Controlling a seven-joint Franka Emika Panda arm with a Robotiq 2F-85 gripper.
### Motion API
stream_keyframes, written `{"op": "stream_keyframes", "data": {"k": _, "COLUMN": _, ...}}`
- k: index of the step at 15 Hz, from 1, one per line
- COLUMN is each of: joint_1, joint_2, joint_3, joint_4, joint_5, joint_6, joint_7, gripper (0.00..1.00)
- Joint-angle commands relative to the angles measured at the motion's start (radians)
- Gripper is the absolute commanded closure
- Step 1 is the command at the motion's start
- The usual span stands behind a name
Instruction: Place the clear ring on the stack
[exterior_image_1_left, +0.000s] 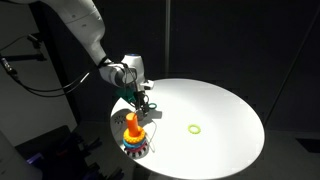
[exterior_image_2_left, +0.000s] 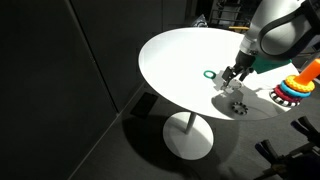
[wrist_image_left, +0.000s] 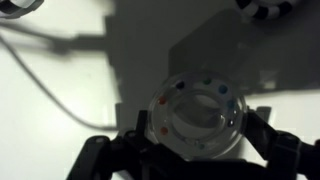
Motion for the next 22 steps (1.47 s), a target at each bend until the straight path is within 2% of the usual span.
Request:
{"op": "stream_keyframes", "data": {"k": 1, "joint_1": 0.017, "joint_2": -0.092, "joint_3": -0.030, "joint_4": -0.013, "joint_5": -0.042, "joint_6": -0.068, "joint_7": 0.044, "gripper": 0.30}}
{"op": "stream_keyframes", "data": {"k": 6, "joint_1": -0.014, "joint_2": -0.219, "joint_3": -0.030, "joint_4": -0.048, "joint_5": -0.064, "joint_6": -0.173, "joint_7": 0.038, "gripper": 0.30}}
{"op": "stream_keyframes", "data": {"k": 11, "joint_1": -0.072, "joint_2": -0.381, "joint_3": -0.017, "joint_4": -0.116, "joint_5": -0.060, "joint_6": -0.294, "joint_7": -0.003, "gripper": 0.30}}
{"op": "stream_keyframes", "data": {"k": 22, "joint_1": -0.245, "joint_2": -0.754, "joint_3": -0.057, "joint_4": -0.325, "joint_5": -0.039, "joint_6": -0.461, "joint_7": -0.159, "gripper": 0.30}}
